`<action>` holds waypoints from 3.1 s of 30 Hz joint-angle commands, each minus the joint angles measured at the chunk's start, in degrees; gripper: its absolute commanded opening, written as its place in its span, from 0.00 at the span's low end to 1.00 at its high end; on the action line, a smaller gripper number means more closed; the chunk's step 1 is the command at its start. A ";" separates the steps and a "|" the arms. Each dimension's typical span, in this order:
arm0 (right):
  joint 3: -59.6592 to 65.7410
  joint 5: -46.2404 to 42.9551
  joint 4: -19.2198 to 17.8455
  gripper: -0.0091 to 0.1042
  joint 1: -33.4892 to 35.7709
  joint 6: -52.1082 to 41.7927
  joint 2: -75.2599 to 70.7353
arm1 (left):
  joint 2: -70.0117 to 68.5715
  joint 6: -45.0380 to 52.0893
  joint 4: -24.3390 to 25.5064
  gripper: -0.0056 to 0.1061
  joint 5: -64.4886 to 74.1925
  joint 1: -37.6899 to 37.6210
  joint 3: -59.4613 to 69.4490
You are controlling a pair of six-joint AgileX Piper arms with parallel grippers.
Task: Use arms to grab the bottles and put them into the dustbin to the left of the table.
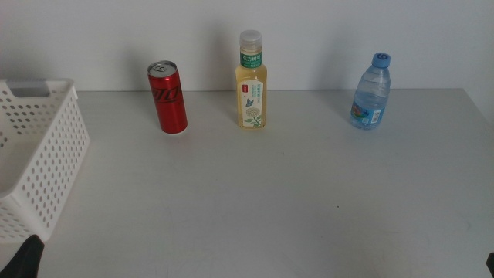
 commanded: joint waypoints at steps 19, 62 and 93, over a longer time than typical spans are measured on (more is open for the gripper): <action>-0.53 -4.06 -0.31 0.59 -0.48 -0.26 -1.23 | 49.06 -0.58 1.50 0.89 -50.78 -3.93 -4.14; -0.53 -4.06 -0.31 0.59 -0.48 -0.26 -1.23 | 100.37 -1.65 6.01 0.89 -47.21 -3.87 -48.98; -0.53 -4.06 -0.31 0.59 -0.48 -0.26 -1.23 | 121.76 -2.31 9.14 0.41 -45.27 -3.81 -76.63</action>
